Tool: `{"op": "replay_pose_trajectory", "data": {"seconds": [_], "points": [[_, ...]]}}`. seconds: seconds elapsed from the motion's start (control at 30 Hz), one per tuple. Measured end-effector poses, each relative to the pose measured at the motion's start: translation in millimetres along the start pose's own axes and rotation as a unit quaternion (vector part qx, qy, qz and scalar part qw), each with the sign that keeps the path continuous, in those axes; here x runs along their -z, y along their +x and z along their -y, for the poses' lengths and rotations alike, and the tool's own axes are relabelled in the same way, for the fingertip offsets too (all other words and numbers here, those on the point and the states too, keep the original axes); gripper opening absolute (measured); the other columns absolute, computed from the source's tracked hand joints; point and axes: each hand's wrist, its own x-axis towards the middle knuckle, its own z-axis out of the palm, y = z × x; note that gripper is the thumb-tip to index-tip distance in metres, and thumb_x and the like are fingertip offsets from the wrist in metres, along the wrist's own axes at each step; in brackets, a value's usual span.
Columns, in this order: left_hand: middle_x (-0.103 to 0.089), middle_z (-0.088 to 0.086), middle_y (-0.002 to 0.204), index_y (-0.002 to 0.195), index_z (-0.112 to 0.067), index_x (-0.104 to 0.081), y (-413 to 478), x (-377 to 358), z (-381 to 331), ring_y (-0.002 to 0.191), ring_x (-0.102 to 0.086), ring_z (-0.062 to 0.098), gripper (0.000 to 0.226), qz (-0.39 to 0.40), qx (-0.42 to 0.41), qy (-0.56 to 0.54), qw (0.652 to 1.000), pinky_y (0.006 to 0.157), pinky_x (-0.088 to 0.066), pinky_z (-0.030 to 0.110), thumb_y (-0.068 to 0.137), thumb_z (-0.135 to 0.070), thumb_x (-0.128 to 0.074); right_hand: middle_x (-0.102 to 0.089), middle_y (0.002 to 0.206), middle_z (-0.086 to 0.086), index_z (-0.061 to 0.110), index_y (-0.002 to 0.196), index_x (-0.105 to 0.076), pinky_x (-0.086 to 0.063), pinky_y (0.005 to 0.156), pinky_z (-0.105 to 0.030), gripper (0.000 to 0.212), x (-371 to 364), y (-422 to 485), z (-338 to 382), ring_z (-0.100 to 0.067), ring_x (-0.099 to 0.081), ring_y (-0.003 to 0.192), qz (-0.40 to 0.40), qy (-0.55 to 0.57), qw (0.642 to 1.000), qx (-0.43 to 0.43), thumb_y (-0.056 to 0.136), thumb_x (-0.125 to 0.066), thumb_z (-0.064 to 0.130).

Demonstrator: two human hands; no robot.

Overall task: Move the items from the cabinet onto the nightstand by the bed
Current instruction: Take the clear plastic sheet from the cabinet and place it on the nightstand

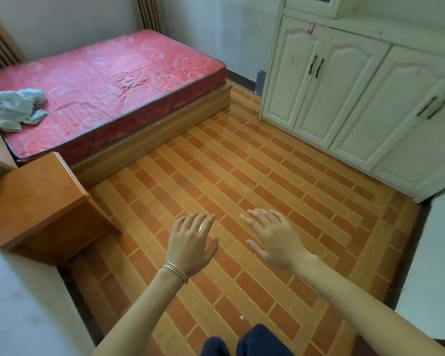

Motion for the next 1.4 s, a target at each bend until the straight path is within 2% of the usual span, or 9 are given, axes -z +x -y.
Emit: {"op": "replay_pose_trajectory", "data": {"seconds": [0.3, 0.5, 0.77, 0.93, 1.1, 1.23, 1.4], "points": [[-0.066, 0.004, 0.112, 0.121, -0.015, -0.062, 68.4, -29.1, -14.4, 0.106, -0.060, 0.025, 0.055, 0.008, -0.032, -0.003, 0.999, 0.087, -0.048, 0.042, 0.084, -0.050, -0.040, -0.056, 0.128, -0.002, 0.020, 0.132, -0.047, -0.042, 0.096, -0.041, 0.054, -24.1, 22.5, -61.8, -0.018, -0.051, 0.118, 0.016, 0.017, 0.999, -0.026, 0.086, -0.039, 0.047], [-0.067, 0.003, 0.109, 0.117, -0.016, -0.064, 170.2, -41.1, -38.8, 0.103, -0.062, 0.025, 0.054, 0.033, -0.043, -0.004, 0.998, 0.084, -0.051, 0.041, 0.082, -0.049, -0.039, -0.057, 0.126, -0.002, 0.021, 0.131, -0.048, -0.044, 0.095, -0.041, 0.054, -15.4, 69.8, -155.5, -0.018, -0.052, 0.117, 0.019, 0.017, 0.999, -0.047, 0.085, -0.037, 0.048], [-0.067, 0.004, 0.108, 0.117, -0.015, -0.064, 330.0, -31.4, -83.8, 0.104, -0.062, 0.027, 0.054, 0.009, -0.049, -0.002, 0.999, 0.085, -0.051, 0.042, 0.083, -0.047, -0.038, -0.055, 0.130, -0.006, 0.019, 0.134, -0.046, -0.042, 0.099, -0.045, 0.055, 28.6, 139.2, -293.5, -0.021, -0.050, 0.121, -0.002, -0.008, 0.998, -0.059, 0.087, -0.038, 0.047], [-0.066, 0.006, 0.112, 0.120, -0.014, -0.062, 391.2, -38.9, -102.1, 0.107, -0.060, 0.028, 0.054, 0.012, -0.078, -0.007, 0.997, 0.087, -0.050, 0.043, 0.084, -0.046, -0.038, -0.053, 0.132, -0.006, 0.020, 0.135, -0.044, -0.040, 0.100, -0.044, 0.058, 30.2, 161.4, -345.8, -0.022, -0.049, 0.122, 0.000, -0.006, 0.996, -0.089, 0.088, -0.030, 0.050], [-0.066, 0.005, 0.112, 0.121, -0.015, -0.061, 450.7, -60.0, -97.9, 0.108, -0.060, 0.027, 0.054, 0.031, -0.112, -0.011, 0.993, 0.088, -0.050, 0.042, 0.083, -0.046, -0.039, -0.050, 0.135, -0.004, 0.021, 0.138, -0.042, -0.035, 0.103, -0.043, 0.060, 19.3, 195.5, -386.2, -0.020, -0.045, 0.126, 0.007, 0.004, 0.994, -0.111, 0.088, -0.027, 0.050], [-0.065, 0.004, 0.113, 0.121, -0.016, -0.061, 516.6, -72.3, -82.4, 0.107, -0.060, 0.026, 0.053, 0.022, -0.143, -0.008, 0.989, 0.088, -0.050, 0.041, 0.083, -0.046, -0.039, -0.056, 0.129, -0.003, 0.021, 0.133, -0.047, -0.040, 0.099, -0.042, 0.055, 20.0, 245.0, -421.4, -0.020, -0.051, 0.120, -0.006, -0.016, 0.992, -0.128, 0.087, -0.037, 0.048], [-0.065, 0.004, 0.114, 0.122, -0.018, -0.061, 624.4, -68.0, -54.3, 0.109, -0.059, 0.026, 0.056, 0.006, -0.186, 0.000, 0.982, 0.091, -0.049, 0.042, 0.082, -0.049, -0.037, -0.057, 0.128, -0.002, 0.023, 0.132, -0.049, -0.041, 0.099, -0.042, 0.057, 45.2, 331.4, -472.4, -0.019, -0.053, 0.118, -0.031, -0.041, 0.987, -0.151, 0.086, -0.031, 0.050]]}}
